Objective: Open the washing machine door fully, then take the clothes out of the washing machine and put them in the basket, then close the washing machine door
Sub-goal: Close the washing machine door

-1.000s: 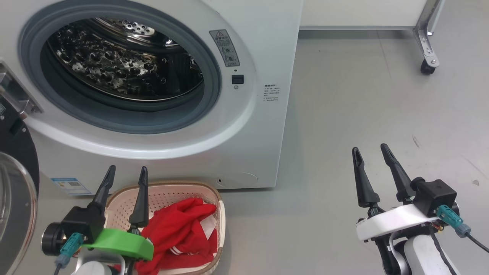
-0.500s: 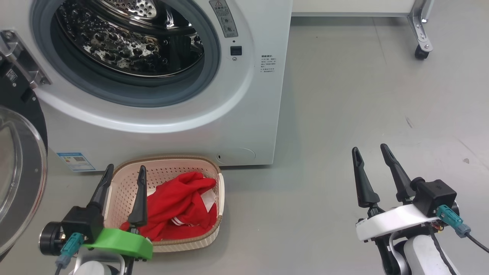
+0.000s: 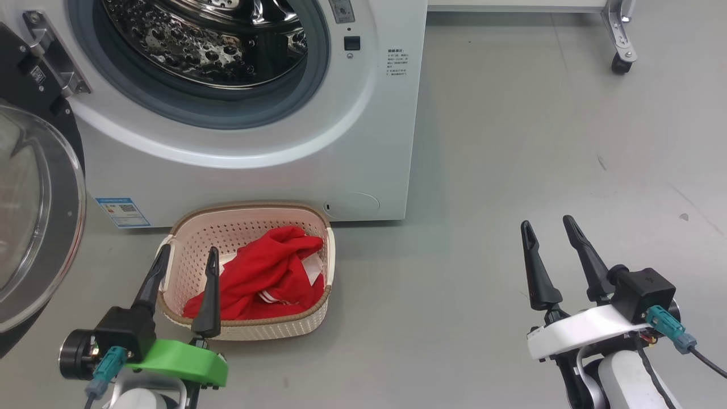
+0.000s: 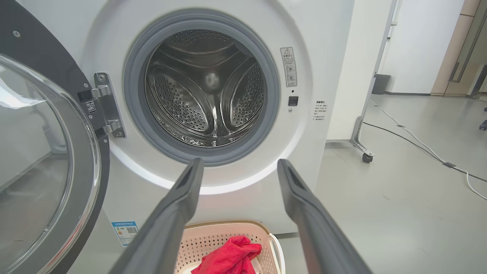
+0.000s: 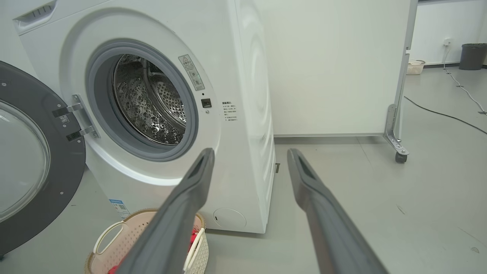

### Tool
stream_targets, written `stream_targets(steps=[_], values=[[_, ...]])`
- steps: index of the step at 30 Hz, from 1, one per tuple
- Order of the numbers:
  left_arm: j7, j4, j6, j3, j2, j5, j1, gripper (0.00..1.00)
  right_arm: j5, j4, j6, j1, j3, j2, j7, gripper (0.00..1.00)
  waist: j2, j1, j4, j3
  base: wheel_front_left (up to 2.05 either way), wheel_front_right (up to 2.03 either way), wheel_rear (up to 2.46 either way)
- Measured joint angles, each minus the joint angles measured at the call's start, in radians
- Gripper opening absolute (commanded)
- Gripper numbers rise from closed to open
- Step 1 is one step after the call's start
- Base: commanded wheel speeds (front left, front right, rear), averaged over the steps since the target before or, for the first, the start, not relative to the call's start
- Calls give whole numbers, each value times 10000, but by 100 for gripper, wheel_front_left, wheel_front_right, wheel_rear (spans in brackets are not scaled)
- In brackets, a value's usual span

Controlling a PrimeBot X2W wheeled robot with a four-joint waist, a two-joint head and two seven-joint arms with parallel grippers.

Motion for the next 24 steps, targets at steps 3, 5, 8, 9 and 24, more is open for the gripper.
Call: stream_targets(steps=[3, 5, 8, 9, 24], values=[[0, 0, 0, 0, 0, 23, 2, 100, 0, 2, 0, 0, 21, 0, 0, 100, 0, 0, 8, -11, -74, 74, 0], [0, 0, 0, 0, 0, 23, 3, 100, -2, 4, 0, 0, 36, 0, 0, 100, 0, 0, 15, -17, -64, 64, 0], [0, 0, 0, 2, 0, 23, 5, 100, -2, 13, 2, 0, 61, 2, 0, 100, 0, 0, 19, -26, -54, 54, 0], [0, -2, 0, 2, 0, 23, 6, 100, -2, 15, 2, 0, 65, 2, 0, 100, 0, 0, 19, -28, -45, 45, 0], [0, -38, 15, 2, 2, 21, 10, 100, -2, 17, 2, 0, 31, 0, 0, 100, 0, 0, -2, 46, -15, 15, 0]])
